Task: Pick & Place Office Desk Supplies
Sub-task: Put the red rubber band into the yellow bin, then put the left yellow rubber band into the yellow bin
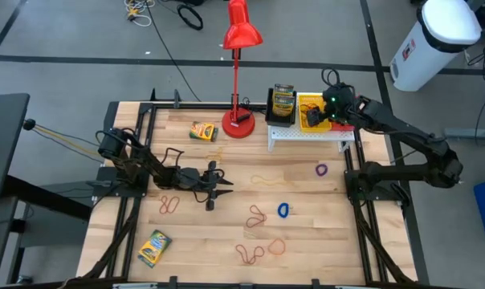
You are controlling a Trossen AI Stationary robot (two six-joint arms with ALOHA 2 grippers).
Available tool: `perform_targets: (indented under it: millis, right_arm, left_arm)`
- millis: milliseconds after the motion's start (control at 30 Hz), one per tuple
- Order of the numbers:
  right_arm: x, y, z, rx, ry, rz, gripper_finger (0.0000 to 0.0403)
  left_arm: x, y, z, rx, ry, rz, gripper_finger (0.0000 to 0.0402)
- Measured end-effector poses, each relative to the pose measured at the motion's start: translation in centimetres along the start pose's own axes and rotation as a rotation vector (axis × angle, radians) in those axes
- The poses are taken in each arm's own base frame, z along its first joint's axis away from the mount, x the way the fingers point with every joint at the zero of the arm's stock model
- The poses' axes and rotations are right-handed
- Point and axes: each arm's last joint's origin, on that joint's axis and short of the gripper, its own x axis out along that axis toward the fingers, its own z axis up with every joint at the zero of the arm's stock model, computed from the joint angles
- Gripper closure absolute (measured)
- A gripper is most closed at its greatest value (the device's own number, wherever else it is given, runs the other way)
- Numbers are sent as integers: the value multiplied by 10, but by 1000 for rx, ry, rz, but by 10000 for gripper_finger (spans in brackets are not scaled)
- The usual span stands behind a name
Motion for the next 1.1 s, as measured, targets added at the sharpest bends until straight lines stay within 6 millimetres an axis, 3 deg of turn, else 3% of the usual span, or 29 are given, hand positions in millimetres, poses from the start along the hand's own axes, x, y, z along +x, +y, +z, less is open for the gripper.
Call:
perform_targets:
  millis: [300, 500, 667, 767, 867, 1033, 1100]
  right_arm:
    - [-26, 0, 16, 68, 28, 31, 90]
    - [-16, 1, 15, 110, 148, 94, 95]
    - [-12, 3, 18, -29, 148, 109, 110]
    - [-28, 5, 18, -95, 121, 101, 155]
    - [-49, 14, 7, -166, 33, 90, 228]
    - [-60, 36, -34, -310, -90, 217, 374]
    - [-58, 45, -54, -378, -120, 302, 390]
  left_arm:
    - [0, 0, 0, 0, 0, 0, 282]
    - [0, 0, 0, -1, 0, 0, 282]
    - [0, 0, 0, -1, 0, 0, 282]
    - [0, 0, 0, 0, 0, 0, 282]
    - [0, 0, 0, -9, 0, 3, 282]
    - [-1, -2, 7, -19, -21, -4, 290]
    - [-5, -5, 11, -12, -7, -4, 303]
